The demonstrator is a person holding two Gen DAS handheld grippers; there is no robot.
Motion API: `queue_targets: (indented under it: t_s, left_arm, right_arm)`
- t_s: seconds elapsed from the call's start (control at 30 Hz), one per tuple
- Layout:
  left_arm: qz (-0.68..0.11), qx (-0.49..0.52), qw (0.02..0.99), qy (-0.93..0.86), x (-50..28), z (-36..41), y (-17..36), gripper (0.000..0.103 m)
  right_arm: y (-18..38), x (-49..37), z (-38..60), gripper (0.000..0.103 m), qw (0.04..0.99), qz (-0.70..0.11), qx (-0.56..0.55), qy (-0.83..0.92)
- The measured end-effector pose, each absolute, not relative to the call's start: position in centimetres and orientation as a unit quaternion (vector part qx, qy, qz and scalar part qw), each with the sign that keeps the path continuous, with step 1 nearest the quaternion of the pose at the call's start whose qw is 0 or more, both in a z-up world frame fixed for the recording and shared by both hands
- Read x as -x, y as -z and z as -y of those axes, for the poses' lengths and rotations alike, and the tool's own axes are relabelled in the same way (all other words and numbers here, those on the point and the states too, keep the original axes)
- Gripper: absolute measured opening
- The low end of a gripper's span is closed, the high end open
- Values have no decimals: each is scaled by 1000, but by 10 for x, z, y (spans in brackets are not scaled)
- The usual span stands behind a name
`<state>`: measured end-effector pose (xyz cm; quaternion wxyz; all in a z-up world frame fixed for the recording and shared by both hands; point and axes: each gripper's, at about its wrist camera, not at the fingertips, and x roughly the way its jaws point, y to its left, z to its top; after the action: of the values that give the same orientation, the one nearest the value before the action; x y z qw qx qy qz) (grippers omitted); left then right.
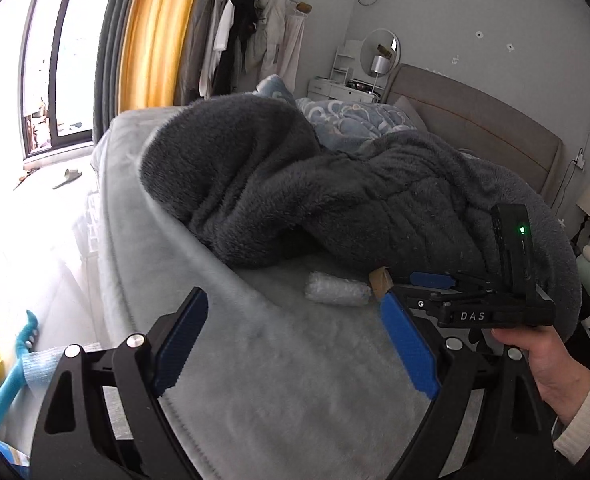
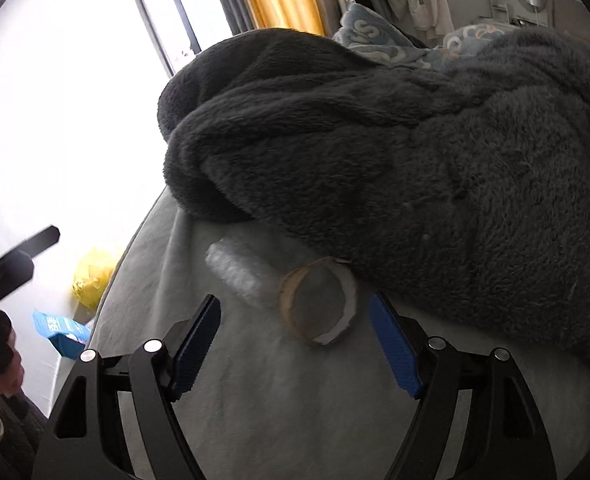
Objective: Collect trash
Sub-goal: 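Close the right gripper on the cardboard tube, then close the left gripper on the bubble-wrap roll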
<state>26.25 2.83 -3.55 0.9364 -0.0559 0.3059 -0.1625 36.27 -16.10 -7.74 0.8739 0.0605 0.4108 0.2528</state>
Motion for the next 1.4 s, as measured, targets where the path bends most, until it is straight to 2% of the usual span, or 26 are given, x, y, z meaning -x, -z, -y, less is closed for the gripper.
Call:
queue_targets:
  t_s: [0.47,0.63,1.0,1.27,1.4]
  left_arm:
    - [-337,32,920,198,-303,28,65,90]
    - [-349,41,915,197,-319,34,74,90]
    - [-375,43,907,189,-338,49,89,88]
    - [-398,31,899,180,-353,65,105,81]
    - [-402,18,899,175,-352,69,110,71]
  right_arm:
    - [100,-374,179,59,858,-419,-107,-278]
    - [102,-377,175,45,855,-425,-103,-280]
    - [90,-372,188,45,859,-415,-111,-277]
    - [78,-362,196,45,869,-406,-96,-265]
    - [74,-357,203,45,871,-404,-97,-262]
